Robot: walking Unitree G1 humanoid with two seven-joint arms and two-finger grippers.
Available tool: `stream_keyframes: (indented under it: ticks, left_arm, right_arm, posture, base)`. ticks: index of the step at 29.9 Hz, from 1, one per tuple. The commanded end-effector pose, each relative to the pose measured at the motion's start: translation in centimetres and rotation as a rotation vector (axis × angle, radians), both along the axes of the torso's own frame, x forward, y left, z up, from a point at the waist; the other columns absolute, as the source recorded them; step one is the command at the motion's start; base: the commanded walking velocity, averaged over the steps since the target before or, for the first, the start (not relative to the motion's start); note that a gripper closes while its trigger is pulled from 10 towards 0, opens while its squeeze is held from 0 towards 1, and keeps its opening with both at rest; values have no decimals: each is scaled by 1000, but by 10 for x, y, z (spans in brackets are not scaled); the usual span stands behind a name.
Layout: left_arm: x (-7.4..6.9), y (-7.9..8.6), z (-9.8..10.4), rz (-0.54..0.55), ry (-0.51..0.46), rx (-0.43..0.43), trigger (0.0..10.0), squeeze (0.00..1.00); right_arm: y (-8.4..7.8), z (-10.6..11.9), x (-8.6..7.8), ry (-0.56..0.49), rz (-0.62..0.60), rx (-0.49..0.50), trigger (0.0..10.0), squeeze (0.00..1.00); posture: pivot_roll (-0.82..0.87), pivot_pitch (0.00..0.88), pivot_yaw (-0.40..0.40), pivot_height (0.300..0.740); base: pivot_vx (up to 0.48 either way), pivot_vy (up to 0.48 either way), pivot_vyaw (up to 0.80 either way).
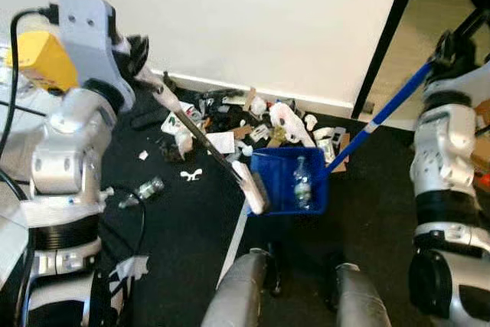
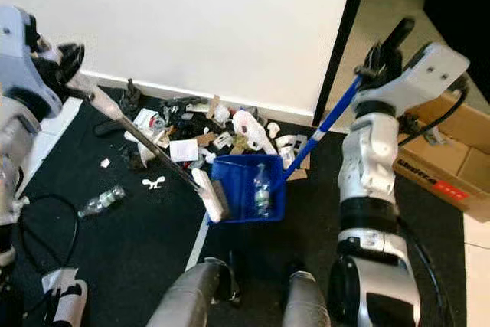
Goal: Sweep floor
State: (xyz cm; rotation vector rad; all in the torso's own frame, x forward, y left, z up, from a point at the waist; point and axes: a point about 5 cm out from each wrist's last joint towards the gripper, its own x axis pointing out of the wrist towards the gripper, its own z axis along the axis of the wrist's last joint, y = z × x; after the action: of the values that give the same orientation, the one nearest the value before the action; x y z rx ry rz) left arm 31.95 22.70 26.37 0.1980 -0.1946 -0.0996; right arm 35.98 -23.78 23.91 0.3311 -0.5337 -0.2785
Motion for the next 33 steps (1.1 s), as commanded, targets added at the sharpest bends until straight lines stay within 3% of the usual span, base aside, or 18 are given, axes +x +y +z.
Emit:
stream_keyframes:
  ticks: [1, 8, 11, 16, 33]
  left_arm:
    - [-2, -1, -14, 16, 45, 39, 10000, 0]
    - [-10, -5, -5, 25, -10, -30, 10000, 0]
    - [-15, -18, -13, -7, 14, 4, 10000, 0]
    - [-16, -30, -29, -6, 42, -33, 10000, 0]
    - [-5, -26, -48, 121, 83, -76, 10000, 0]
  right_arm:
    - [-4, 28, -3, -151, -14, 92, 10000, 0]
    - [-16, 34, -1, -168, -40, 143, 10000, 0]
    - [-24, 31, -2, -155, -71, 150, 10000, 0]
    - [-27, 30, -2, -146, -86, 136, 10000, 0]
    - [-24, 29, 3, -126, -80, 104, 10000, 0]
  posture:
    - [99, 131, 96, 740]
    - [108, 109, 93, 740]
    - [108, 105, 95, 740]
    - [94, 100, 89, 740]
    - [71, 82, 81, 740]
  base:
    - [0, 0, 0]
    - [0, 0, 0]
    - [0, 0, 0]
    - [0, 0, 0]
    - [0, 0, 0]
